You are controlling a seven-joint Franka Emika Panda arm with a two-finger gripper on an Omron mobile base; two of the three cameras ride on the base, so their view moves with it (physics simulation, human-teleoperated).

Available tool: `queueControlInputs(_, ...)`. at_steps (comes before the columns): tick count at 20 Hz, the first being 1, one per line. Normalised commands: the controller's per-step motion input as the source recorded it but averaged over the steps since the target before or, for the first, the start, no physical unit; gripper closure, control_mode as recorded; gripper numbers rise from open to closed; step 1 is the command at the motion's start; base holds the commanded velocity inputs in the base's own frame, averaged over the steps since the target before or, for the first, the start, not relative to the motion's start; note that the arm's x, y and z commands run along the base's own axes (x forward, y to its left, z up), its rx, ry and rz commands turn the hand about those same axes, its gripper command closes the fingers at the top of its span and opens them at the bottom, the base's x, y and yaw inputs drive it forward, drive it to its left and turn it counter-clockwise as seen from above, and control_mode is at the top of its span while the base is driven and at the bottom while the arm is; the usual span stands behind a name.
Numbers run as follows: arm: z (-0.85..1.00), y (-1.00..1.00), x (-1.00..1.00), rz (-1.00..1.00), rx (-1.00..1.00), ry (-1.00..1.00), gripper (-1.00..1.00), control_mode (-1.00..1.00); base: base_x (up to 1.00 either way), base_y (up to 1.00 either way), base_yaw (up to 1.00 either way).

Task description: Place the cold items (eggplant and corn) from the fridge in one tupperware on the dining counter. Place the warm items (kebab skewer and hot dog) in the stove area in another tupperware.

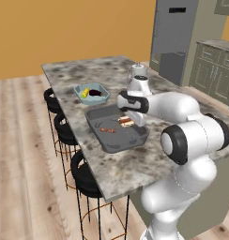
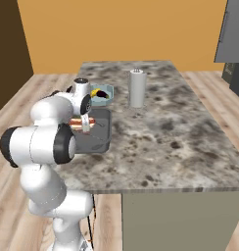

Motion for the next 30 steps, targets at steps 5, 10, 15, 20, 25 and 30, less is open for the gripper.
queueControlInputs(5,-0.85,0.39,0.66,0.00,0.00,-0.05,1.00,-1.00,0.00,0.00,0.00)
queueControlInputs(10,-0.79,0.29,0.68,0.00,0.00,-0.08,1.00,-1.00,0.00,0.00,0.00)
queueControlInputs(15,-0.46,0.00,1.00,-0.02,0.01,-0.01,1.00,-1.00,0.00,0.00,0.00)
queueControlInputs(20,-0.32,0.00,0.87,-0.04,0.02,0.00,-1.00,-1.00,0.00,0.00,0.00)
queueControlInputs(25,-0.05,0.00,0.18,-0.06,0.07,-0.15,-1.00,-1.00,0.00,0.00,0.00)
queueControlInputs(30,0.41,0.00,-0.21,-0.15,0.10,-0.16,-1.00,-1.00,0.00,0.00,0.00)
